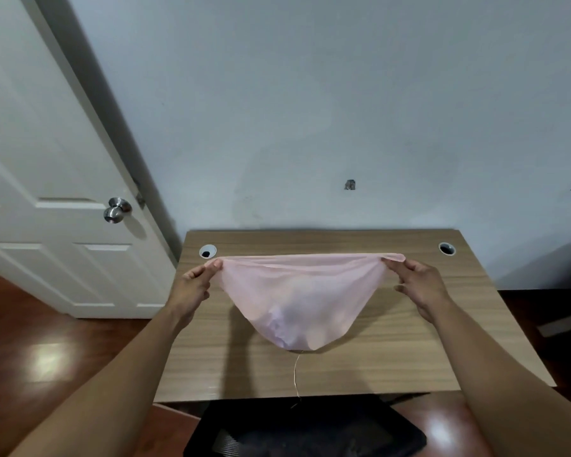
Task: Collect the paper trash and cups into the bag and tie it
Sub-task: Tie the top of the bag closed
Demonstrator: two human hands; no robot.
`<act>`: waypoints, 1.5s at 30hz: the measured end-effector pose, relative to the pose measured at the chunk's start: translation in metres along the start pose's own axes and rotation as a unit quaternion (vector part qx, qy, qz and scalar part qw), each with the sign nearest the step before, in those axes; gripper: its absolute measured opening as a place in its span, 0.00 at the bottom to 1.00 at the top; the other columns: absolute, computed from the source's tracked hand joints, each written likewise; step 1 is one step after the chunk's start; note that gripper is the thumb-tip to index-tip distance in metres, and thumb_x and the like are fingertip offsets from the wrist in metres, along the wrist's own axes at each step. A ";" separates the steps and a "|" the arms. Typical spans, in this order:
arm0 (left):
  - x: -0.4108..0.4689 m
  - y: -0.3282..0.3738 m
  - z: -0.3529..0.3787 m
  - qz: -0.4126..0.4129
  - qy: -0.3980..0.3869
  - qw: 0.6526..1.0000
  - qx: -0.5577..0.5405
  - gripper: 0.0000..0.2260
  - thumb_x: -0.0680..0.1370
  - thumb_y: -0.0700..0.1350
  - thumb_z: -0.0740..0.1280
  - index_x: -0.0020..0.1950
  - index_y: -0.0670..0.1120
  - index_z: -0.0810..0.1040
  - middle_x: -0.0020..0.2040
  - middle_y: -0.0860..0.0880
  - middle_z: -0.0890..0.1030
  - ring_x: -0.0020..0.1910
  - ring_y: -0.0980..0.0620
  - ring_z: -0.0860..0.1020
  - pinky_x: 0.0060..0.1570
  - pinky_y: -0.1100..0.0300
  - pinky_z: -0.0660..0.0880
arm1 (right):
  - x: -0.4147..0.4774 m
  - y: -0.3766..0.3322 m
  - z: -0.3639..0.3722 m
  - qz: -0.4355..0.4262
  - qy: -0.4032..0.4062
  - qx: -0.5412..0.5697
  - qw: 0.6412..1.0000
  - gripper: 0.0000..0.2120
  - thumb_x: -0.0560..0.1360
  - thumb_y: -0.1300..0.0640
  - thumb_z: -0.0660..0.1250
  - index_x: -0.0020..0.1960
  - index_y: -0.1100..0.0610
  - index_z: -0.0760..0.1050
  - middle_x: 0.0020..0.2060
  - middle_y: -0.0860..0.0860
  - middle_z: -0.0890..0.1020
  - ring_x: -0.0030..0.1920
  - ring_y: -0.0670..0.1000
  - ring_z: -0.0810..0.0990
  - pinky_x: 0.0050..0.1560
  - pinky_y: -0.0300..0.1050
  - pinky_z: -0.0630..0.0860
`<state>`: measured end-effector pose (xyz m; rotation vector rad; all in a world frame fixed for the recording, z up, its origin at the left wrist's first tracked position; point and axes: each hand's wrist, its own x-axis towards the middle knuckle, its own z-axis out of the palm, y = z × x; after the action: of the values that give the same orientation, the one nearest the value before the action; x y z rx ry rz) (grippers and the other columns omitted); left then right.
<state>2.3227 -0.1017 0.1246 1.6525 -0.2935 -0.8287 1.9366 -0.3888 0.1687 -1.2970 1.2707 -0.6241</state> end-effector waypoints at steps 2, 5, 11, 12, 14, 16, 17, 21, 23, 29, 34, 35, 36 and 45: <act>0.001 0.007 0.000 0.034 -0.025 0.999 -0.014 0.20 0.80 0.61 0.73 0.62 0.47 0.88 0.40 0.55 0.74 0.41 0.51 0.66 0.42 0.55 0.65 | -0.003 -0.008 0.003 -0.024 0.014 0.037 0.999 0.09 0.83 0.49 0.74 0.60 0.51 0.87 0.41 0.38 0.86 0.48 0.45 0.80 0.60 0.53 0.77; -0.002 0.016 0.006 0.053 -0.080 0.995 -0.004 0.18 0.84 0.56 0.67 0.63 0.44 0.86 0.55 0.45 0.85 0.53 0.48 0.77 0.54 0.51 0.73 | -0.002 -0.020 0.007 -0.018 -0.018 0.158 0.987 0.12 0.87 0.44 0.67 0.65 0.49 0.83 0.62 0.45 0.88 0.65 0.45 0.83 0.70 0.56 0.72; -0.025 0.032 0.037 -0.033 -0.176 0.960 -0.214 0.22 0.88 0.48 0.55 0.67 0.39 0.85 0.73 0.42 0.81 0.74 0.44 0.78 0.74 0.49 0.69 | -0.015 -0.051 0.028 0.027 -0.085 0.399 0.913 0.18 0.91 0.49 0.58 0.54 0.58 0.81 0.46 0.53 0.89 0.50 0.53 0.90 0.64 0.51 0.81; -0.031 0.038 0.043 -0.051 -0.187 0.949 -0.248 0.24 0.88 0.48 0.53 0.62 0.41 0.88 0.72 0.42 0.82 0.73 0.46 0.79 0.75 0.49 0.69 | -0.017 -0.054 0.034 0.037 -0.085 0.422 0.902 0.17 0.90 0.50 0.60 0.46 0.55 0.78 0.37 0.50 0.84 0.40 0.52 0.87 0.62 0.51 0.82; -0.039 0.047 0.054 -0.071 -0.209 0.930 -0.294 0.27 0.87 0.47 0.52 0.52 0.41 0.91 0.69 0.42 0.84 0.71 0.46 0.81 0.74 0.49 0.70 | -0.017 -0.053 0.044 0.052 -0.079 0.420 0.903 0.19 0.90 0.49 0.62 0.40 0.51 0.71 0.29 0.47 0.70 0.26 0.48 0.69 0.49 0.48 0.83; -0.041 0.053 0.063 -0.081 -0.219 0.914 -0.331 0.27 0.87 0.47 0.53 0.48 0.39 0.90 0.64 0.38 0.86 0.68 0.43 0.83 0.74 0.47 0.71 | -0.016 -0.051 0.052 0.040 -0.076 0.338 0.937 0.20 0.90 0.47 0.61 0.39 0.49 0.68 0.30 0.46 0.62 0.24 0.45 0.59 0.27 0.40 0.69; -0.040 0.055 0.068 -0.083 -0.221 0.909 -0.343 0.27 0.87 0.47 0.53 0.43 0.39 0.89 0.60 0.37 0.87 0.66 0.42 0.84 0.73 0.45 0.71 | -0.015 -0.048 0.056 0.027 -0.076 0.280 0.957 0.20 0.90 0.47 0.60 0.39 0.49 0.67 0.31 0.46 0.61 0.24 0.44 0.57 0.23 0.39 0.61; -0.034 0.062 0.092 -0.059 -0.259 0.934 -0.237 0.24 0.86 0.50 0.54 0.30 0.48 0.65 0.28 0.46 0.72 0.30 0.47 0.74 0.41 0.56 0.71 | -0.024 -0.043 0.074 -0.015 -0.091 0.133 0.987 0.19 0.90 0.45 0.62 0.42 0.50 0.69 0.32 0.47 0.62 0.26 0.44 0.57 0.23 0.36 0.56; -0.033 0.062 0.107 -0.014 -0.247 0.962 -0.114 0.17 0.85 0.50 0.57 0.37 0.48 0.71 0.30 0.51 0.67 0.27 0.52 0.65 0.29 0.62 0.67 | -0.030 -0.046 0.084 -0.013 -0.109 0.140 0.984 0.19 0.90 0.45 0.61 0.42 0.50 0.69 0.32 0.48 0.63 0.26 0.44 0.58 0.23 0.37 0.57; -0.066 0.076 0.149 0.186 -0.307 0.879 0.315 0.07 0.81 0.61 0.71 0.58 0.63 0.84 0.54 0.73 0.83 0.57 0.73 0.80 0.56 0.72 0.74 | -0.057 -0.068 0.117 -0.025 -0.176 0.243 0.954 0.18 0.91 0.49 0.60 0.43 0.53 0.71 0.33 0.50 0.66 0.27 0.46 0.62 0.28 0.39 0.63; -0.073 0.069 0.168 0.200 -0.285 0.825 0.445 0.24 0.77 0.64 0.75 0.36 0.47 0.76 0.33 0.58 0.77 0.36 0.60 0.75 0.34 0.67 0.66 | -0.069 -0.080 0.130 -0.039 -0.212 0.274 0.937 0.19 0.90 0.49 0.61 0.41 0.53 0.72 0.33 0.52 0.69 0.29 0.50 0.62 0.38 0.46 0.67; -0.073 0.068 0.168 0.201 -0.279 0.825 0.449 0.23 0.80 0.61 0.74 0.34 0.47 0.76 0.31 0.54 0.74 0.34 0.59 0.73 0.33 0.65 0.65 | -0.071 -0.080 0.130 -0.046 -0.220 0.273 0.935 0.18 0.90 0.50 0.61 0.43 0.54 0.72 0.34 0.53 0.70 0.30 0.51 0.64 0.40 0.46 0.70; -0.072 0.066 0.167 0.202 -0.276 0.830 0.440 0.22 0.82 0.58 0.73 0.33 0.47 0.76 0.30 0.52 0.73 0.32 0.60 0.72 0.32 0.64 0.64 | -0.072 -0.080 0.129 -0.052 -0.225 0.272 0.934 0.18 0.91 0.50 0.61 0.44 0.56 0.72 0.35 0.54 0.72 0.31 0.52 0.66 0.42 0.47 0.73; -0.066 0.054 0.157 0.191 -0.270 0.871 0.363 0.23 0.83 0.51 0.70 0.32 0.43 0.68 0.27 0.55 0.67 0.27 0.55 0.64 0.30 0.57 0.62 | -0.060 -0.059 0.082 -0.196 -0.217 -0.008 0.956 0.33 0.76 0.30 0.74 0.71 0.51 0.78 0.67 0.47 0.85 0.69 0.46 0.82 0.71 0.52 0.77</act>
<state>2.1859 -0.1946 0.1915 1.9037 -1.4253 -0.9142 2.0123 -0.3206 0.2262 -1.6115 0.6634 -0.5598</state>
